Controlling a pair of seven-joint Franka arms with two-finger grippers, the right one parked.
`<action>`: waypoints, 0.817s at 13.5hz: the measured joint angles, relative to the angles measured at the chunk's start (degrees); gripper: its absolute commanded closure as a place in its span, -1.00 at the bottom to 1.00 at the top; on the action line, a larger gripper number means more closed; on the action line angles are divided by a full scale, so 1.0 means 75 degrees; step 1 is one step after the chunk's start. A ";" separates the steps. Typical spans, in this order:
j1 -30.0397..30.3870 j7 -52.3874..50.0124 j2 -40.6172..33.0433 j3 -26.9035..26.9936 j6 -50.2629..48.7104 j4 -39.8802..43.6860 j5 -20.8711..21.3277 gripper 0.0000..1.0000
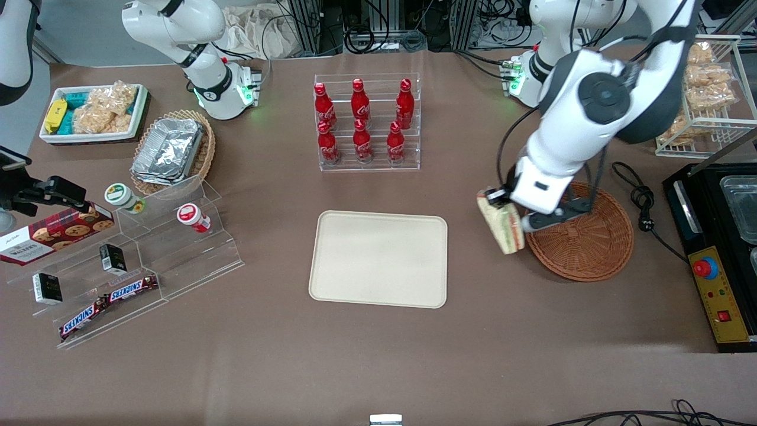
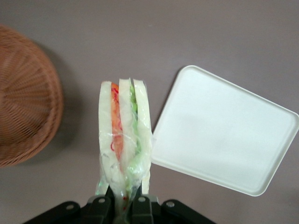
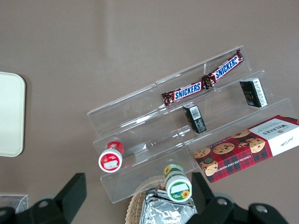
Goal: Place sandwich from basket to tray
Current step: 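Lift the sandwich and carry it toward the cream tray, then lower the sandwich onto the tray and open the left gripper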
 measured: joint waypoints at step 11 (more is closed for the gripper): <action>-0.1268 0.0971 0.2034 0.0007 0.2834 -0.0011 0.1263 1.00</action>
